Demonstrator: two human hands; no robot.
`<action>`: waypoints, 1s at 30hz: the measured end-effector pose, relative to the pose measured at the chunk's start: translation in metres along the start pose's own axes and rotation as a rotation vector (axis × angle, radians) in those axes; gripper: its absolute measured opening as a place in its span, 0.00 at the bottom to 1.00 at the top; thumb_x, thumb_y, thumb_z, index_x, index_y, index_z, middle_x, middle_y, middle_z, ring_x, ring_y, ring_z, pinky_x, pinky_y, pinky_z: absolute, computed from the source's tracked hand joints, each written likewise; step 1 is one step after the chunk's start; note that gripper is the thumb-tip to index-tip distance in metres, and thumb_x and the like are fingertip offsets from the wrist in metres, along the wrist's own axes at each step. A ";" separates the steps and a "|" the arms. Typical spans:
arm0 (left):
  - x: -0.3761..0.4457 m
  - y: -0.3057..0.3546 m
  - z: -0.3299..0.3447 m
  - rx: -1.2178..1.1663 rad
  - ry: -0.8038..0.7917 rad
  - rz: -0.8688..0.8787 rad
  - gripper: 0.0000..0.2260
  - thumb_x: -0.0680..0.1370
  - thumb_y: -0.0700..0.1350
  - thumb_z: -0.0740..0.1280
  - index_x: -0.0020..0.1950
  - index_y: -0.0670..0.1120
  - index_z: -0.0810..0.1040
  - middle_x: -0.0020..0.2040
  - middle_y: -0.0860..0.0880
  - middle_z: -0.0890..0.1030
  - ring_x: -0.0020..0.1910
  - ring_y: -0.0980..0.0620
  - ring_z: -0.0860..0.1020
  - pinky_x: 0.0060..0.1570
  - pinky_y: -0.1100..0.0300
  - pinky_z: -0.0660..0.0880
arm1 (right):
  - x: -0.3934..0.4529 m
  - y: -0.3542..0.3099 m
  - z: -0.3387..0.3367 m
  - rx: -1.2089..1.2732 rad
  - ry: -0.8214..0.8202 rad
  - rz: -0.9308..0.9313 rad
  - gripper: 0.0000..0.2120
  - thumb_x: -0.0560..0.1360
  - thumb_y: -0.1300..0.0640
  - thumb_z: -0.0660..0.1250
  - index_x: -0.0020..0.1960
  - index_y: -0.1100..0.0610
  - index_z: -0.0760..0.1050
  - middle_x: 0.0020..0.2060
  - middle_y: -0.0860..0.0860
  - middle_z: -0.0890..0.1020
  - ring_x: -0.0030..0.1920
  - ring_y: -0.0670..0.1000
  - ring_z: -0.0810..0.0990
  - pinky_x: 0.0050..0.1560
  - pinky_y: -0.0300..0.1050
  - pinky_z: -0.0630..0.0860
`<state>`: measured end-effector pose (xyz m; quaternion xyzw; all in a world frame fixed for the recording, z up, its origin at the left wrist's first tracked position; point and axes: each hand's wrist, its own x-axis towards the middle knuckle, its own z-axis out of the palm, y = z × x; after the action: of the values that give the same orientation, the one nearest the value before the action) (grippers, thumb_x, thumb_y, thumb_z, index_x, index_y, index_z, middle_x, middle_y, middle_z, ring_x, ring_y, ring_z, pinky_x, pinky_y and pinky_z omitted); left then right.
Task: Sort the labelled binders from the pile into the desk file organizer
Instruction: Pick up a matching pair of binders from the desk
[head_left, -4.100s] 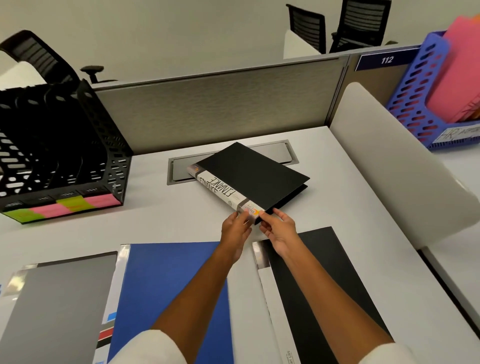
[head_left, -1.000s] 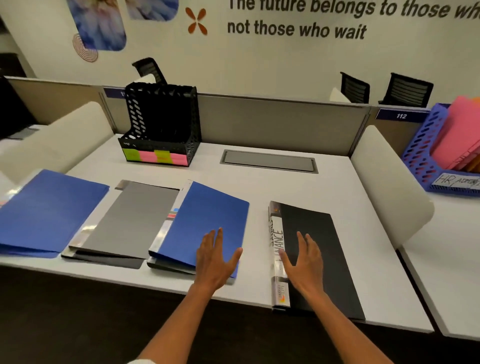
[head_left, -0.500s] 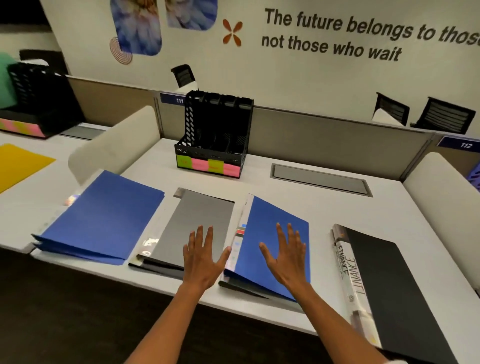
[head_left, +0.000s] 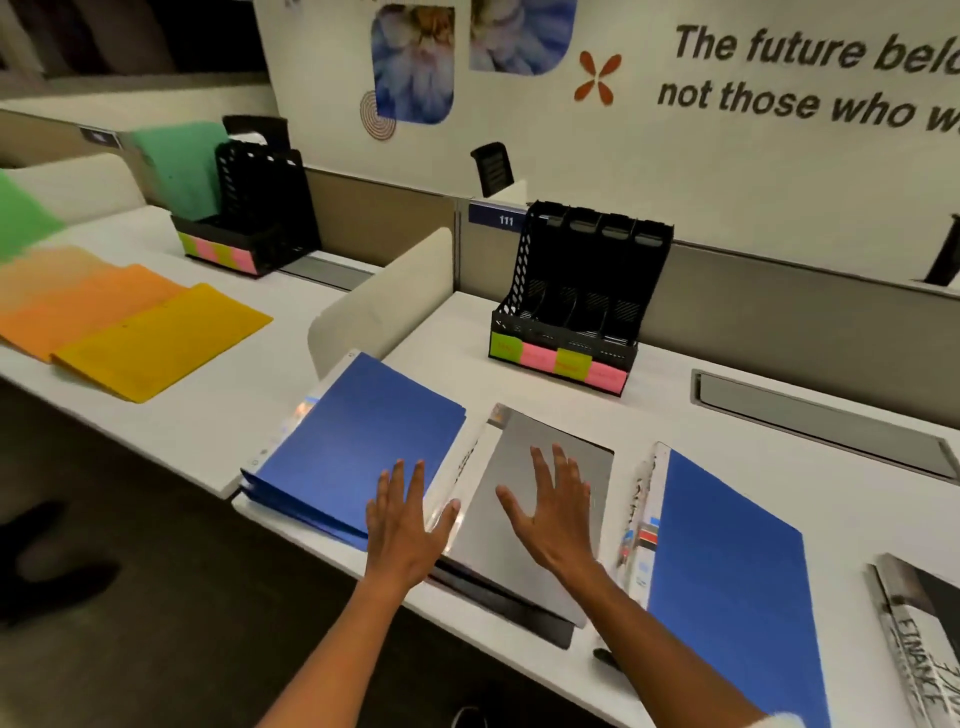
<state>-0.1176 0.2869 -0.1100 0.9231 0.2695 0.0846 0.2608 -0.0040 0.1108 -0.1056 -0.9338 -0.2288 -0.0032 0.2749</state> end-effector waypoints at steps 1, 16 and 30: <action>0.010 -0.010 -0.005 0.009 0.008 -0.017 0.36 0.77 0.68 0.53 0.79 0.56 0.43 0.80 0.50 0.42 0.79 0.47 0.41 0.76 0.44 0.45 | 0.011 -0.008 0.009 0.001 -0.014 -0.008 0.40 0.71 0.24 0.47 0.78 0.40 0.43 0.79 0.47 0.42 0.78 0.53 0.40 0.74 0.57 0.39; 0.162 -0.108 -0.083 0.060 0.069 -0.301 0.37 0.79 0.63 0.58 0.80 0.46 0.46 0.80 0.42 0.49 0.79 0.42 0.46 0.75 0.42 0.49 | 0.129 -0.119 0.123 0.172 -0.246 -0.069 0.39 0.75 0.31 0.55 0.78 0.44 0.44 0.79 0.48 0.45 0.78 0.53 0.44 0.76 0.55 0.47; 0.211 -0.152 -0.112 -0.096 -0.195 -0.394 0.26 0.76 0.56 0.67 0.65 0.40 0.68 0.60 0.42 0.78 0.58 0.41 0.78 0.47 0.56 0.72 | 0.132 -0.170 0.194 0.014 -0.327 0.083 0.35 0.75 0.30 0.52 0.77 0.44 0.52 0.79 0.48 0.48 0.78 0.55 0.45 0.76 0.55 0.46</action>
<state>-0.0424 0.5596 -0.0919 0.8430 0.4136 -0.0450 0.3410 0.0182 0.3939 -0.1656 -0.9286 -0.2319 0.1618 0.2403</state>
